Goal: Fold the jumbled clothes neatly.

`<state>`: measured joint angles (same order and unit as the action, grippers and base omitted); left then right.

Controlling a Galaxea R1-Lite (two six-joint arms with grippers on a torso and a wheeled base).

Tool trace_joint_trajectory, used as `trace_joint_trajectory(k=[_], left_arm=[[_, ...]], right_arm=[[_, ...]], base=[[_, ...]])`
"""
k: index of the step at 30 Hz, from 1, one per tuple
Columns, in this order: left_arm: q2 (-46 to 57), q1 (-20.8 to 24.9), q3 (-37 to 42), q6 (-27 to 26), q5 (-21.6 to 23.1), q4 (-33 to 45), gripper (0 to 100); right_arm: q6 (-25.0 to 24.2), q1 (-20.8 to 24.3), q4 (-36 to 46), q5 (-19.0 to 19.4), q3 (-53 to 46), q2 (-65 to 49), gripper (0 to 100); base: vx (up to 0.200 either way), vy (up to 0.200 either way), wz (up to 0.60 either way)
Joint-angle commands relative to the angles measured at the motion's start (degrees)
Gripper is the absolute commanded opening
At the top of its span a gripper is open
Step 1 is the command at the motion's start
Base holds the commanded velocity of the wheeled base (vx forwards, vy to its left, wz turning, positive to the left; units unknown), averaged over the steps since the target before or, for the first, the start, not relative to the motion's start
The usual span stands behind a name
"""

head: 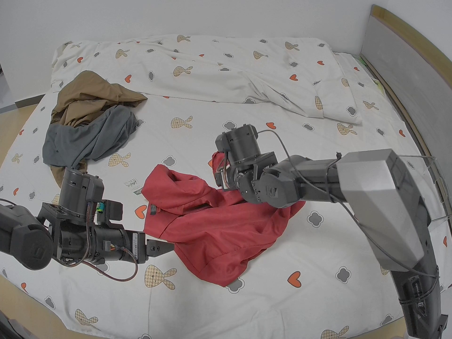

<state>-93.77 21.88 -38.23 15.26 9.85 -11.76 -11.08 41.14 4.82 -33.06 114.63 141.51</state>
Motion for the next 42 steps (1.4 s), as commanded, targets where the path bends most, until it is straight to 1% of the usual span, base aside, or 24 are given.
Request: trace_joint_trajectory(k=[1, 3, 4, 5, 6, 7, 8, 9, 10, 11, 12, 13, 14, 15, 18, 19, 21, 26, 33, 42], left_arm=[[0.2, 0.3, 0.2, -0.1, 0.0, 0.0, 100], [0.3, 0.3, 0.3, -0.1, 0.0, 0.0, 100], [0.7, 0.3, 0.4, -0.1, 0.0, 0.0, 100], [1.0, 0.3, 0.4, -0.1, 0.0, 0.0, 100], [1.1, 0.3, 0.5, -0.1, 0.0, 0.0, 100], [1.3, 0.3, 0.5, -0.1, 0.0, 0.0, 100], [1.3, 0.3, 0.5, -0.1, 0.0, 0.0, 100], [1.3, 0.3, 0.5, -0.1, 0.0, 0.0, 100], [1.3, 0.4, 0.4, -0.1, 0.0, 0.0, 100], [1.2, 0.4, 0.4, -0.1, 0.0, 0.0, 100], [1.1, 0.4, 0.5, -0.1, 0.0, 0.0, 100], [1.1, 0.4, 0.5, -0.1, 0.0, 0.0, 100], [1.2, 0.7, 0.6, -0.1, 0.0, 0.0, 100], [1.3, 0.7, 0.6, -0.1, 0.0, 0.0, 100], [1.3, 0.7, 0.6, -0.1, 0.0, 0.0, 100], [1.3, 0.7, 0.6, -0.1, 0.0, 0.0, 100], [1.3, 0.7, 0.6, -0.1, 0.0, 0.0, 100], [1.4, 0.7, 0.6, -0.1, 0.0, 0.0, 100], [1.4, 0.8, 0.7, -0.1, 0.0, 0.0, 100], [1.3, 0.8, 0.6, -0.1, -0.1, 0.0, 100]], right_arm=[[-0.2, 1.5, -0.5, 0.0, 0.0, -7.2, 100], [-0.3, 2.0, -0.8, -0.1, -1.5, -9.2, 100], [-0.3, 3.2, -3.8, 0.0, -17.4, -15.7, 100], [-0.2, 3.9, -9.1, 0.0, -24.9, -17.8, 100], [0.4, 4.1, -12.5, 0.0, -28.8, -18.5, 100], [1.6, 4.6, -21.0, 0.4, -37.1, -19.1, 100], [3.2, 4.6, -25.7, 0.5, -40.7, -18.8, 100], [4.0, 4.5, -27.6, 0.5, -41.9, -18.7, 100], [9.4, 3.7, -37.2, 0.5, -47.0, -17.0, 100], [10.4, 3.7, -38.7, 0.5, -47.6, -16.3, 100], [14.6, 2.9, -48.0, 0.5, -48.6, -11.0, 100], [15.4, 2.6, -50.0, 0.5, -48.5, -9.8, 100], [18.5, 1.8, -54.9, 0.4, -47.6, -5.5, 100], [20.9, 1.5, -55.9, 0.3, -46.4, -3.3, 100], [23.1, 0.6, -55.6, 0.0, -42.4, 0.9, 100], [23.1, 0.6, -55.6, 0.0, -42.4, 0.9, 100], [23.6, -0.5, -53.5, -0.1, -37.0, 2.2, 100], [23.5, -1.9, -48.3, 0.0, -33.0, 2.2, 100], [23.5, -2.6, -45.9, -0.1, -29.1, 4.8, 100], [23.6, -3.4, -45.8, -0.2, -23.9, 7.4, 100]], base=[[0.000, 0.000, 0.00], [0.000, 0.000, 0.00], [0.000, 0.000, 0.00], [0.000, 0.000, 0.00], [0.000, 0.000, 0.00], [0.000, 0.000, 0.00], [0.000, 0.000, 0.00], [0.000, 0.000, 0.00], [0.000, 0.000, 0.00], [0.000, 0.000, 0.00], [0.000, 0.000, 0.00], [0.000, 0.000, 0.00], [0.000, 0.000, 0.00], [0.000, 0.000, 0.00], [0.000, 0.000, 0.00], [0.000, 0.000, 0.00], [0.000, 0.000, 0.00], [0.000, 0.000, 0.00], [0.000, 0.000, 0.00], [0.000, 0.000, 0.00]])
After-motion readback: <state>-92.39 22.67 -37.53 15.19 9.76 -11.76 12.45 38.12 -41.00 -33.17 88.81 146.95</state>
